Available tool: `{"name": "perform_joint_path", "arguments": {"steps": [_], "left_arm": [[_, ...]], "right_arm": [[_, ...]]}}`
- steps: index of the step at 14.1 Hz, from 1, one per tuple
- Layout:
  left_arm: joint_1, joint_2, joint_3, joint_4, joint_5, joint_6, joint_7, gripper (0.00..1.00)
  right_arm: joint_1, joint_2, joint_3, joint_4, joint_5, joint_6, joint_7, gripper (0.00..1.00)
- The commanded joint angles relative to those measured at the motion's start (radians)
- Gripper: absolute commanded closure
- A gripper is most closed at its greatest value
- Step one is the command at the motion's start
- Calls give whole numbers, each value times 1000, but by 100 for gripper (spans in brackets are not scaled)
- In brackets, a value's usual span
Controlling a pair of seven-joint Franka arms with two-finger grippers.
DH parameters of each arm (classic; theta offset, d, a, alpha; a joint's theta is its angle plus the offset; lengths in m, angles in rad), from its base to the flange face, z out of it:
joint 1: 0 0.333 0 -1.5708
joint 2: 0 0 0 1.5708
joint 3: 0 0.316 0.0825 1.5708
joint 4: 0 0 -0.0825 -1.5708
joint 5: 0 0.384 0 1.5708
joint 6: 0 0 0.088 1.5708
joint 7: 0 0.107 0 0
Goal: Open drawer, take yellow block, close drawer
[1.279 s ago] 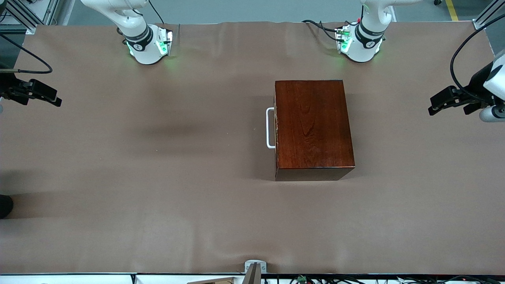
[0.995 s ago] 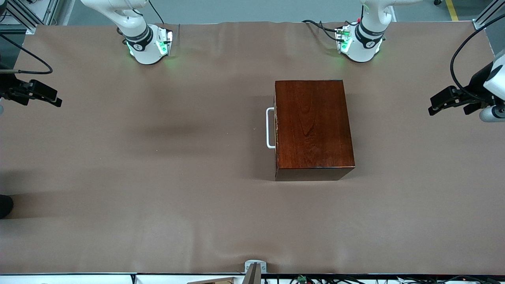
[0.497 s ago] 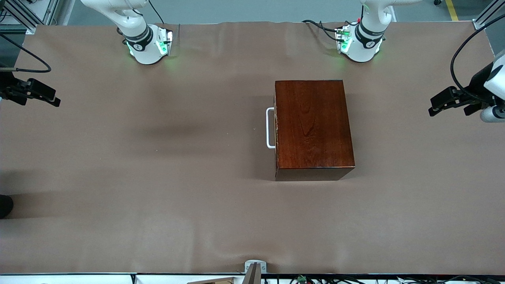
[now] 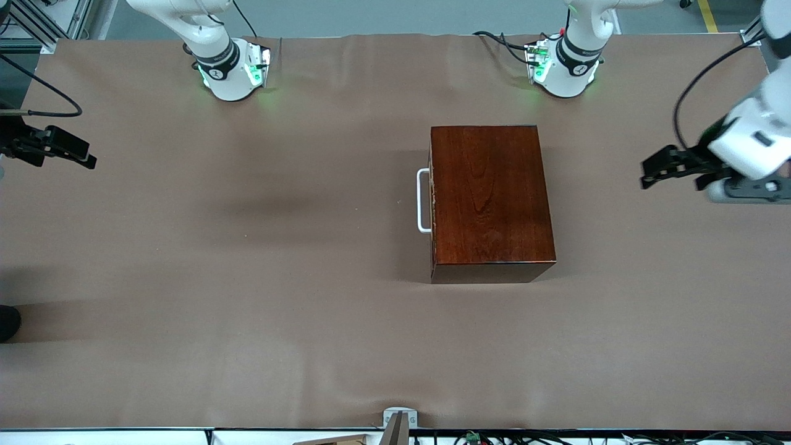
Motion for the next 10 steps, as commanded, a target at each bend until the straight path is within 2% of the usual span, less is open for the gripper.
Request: {"name": "perform_joint_path", "arguments": {"steps": [1,7,10], "left_arm": [[-105,50,-27,52,3,2,-179,0],[-417,232,-27,214,0,21,-609,0],[-524,286,-25,228,0,100,-756,0]], "right_arm": [[0,12,2,23,-1,-16,8,0],[-5,12,2,24,-1,-13,8,0],[-5,12,2,24,-4,-8,8,0]]}}
